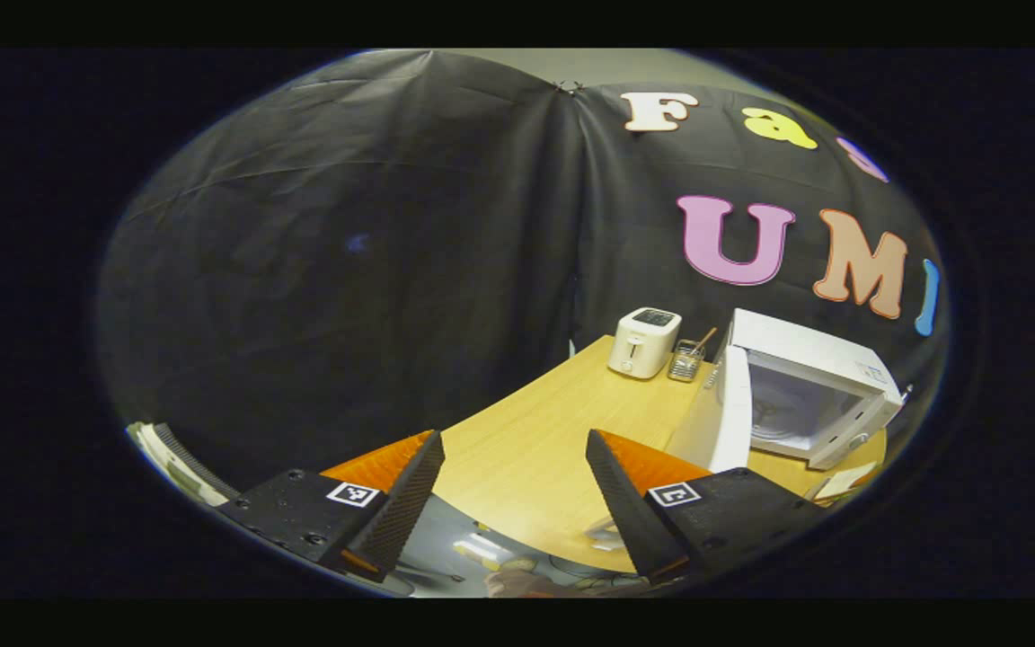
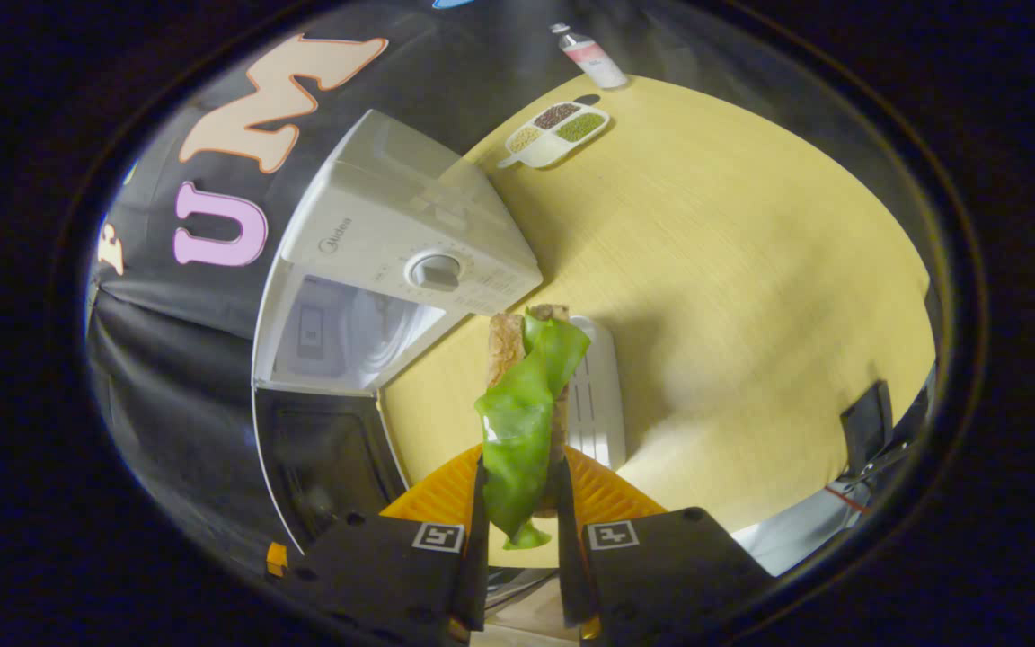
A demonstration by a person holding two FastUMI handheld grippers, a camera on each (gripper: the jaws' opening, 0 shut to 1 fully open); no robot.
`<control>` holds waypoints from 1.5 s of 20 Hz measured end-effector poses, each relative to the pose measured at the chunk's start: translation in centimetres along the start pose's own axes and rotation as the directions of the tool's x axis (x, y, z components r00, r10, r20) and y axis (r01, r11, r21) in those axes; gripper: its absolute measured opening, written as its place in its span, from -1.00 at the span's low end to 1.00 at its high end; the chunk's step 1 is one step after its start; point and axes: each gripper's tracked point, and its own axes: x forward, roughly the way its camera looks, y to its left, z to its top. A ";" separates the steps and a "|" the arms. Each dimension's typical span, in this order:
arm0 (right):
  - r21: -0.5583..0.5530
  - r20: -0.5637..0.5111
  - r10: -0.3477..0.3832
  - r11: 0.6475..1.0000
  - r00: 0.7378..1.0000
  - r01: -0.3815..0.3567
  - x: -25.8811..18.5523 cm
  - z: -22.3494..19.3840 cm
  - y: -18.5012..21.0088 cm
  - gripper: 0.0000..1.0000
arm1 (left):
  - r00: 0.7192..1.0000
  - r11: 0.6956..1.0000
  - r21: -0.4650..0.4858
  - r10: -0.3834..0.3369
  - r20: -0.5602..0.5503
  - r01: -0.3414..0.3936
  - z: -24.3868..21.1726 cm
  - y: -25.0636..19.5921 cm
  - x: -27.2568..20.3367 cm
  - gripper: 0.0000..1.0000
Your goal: Open the microwave oven with the left hand, put the food in, and close the microwave oven.
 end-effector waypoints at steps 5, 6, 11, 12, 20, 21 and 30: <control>0.079 0.099 0.070 0.994 0.993 -0.078 -0.7 -3.2 4.3 -0.30 | 0.988 0.986 0.060 -0.155 -0.013 0.155 0.6 -1.7 3.2 0.79; 0.091 0.112 0.086 0.991 0.990 -0.097 -0.5 -3.9 5.2 -0.30 | 0.984 0.981 0.075 -0.179 -0.015 0.180 0.6 -1.8 3.9 0.86; 0.118 0.187 0.178 0.972 0.966 -0.202 1.0 -6.7 10.3 -0.30 | 0.960 0.958 0.071 -0.278 -0.016 0.279 0.8 -2.5 6.0 0.87; 0.122 0.203 0.207 0.965 0.957 -0.234 1.4 -7.1 11.7 -0.30 | 0.958 0.954 0.080 -0.288 -0.017 0.288 0.8 -2.5 6.4 0.80; 0.114 0.291 0.358 0.908 0.887 -0.404 5.1 -8.3 21.3 -0.44 | 0.929 0.917 0.150 -0.367 -0.045 0.369 0.7 -2.6 7.3 0.86; 0.126 0.298 0.362 0.902 0.883 -0.413 5.7 -8.2 21.9 -0.30 | 0.928 0.915 0.155 -0.369 -0.055 0.373 0.5 -2.6 7.5 0.87; 0.190 0.448 0.306 0.886 0.840 -0.424 12.2 -1.5 23.7 -0.31 | 0.930 0.930 0.116 -0.328 -0.164 0.348 -2.6 -0.2 9.0 0.87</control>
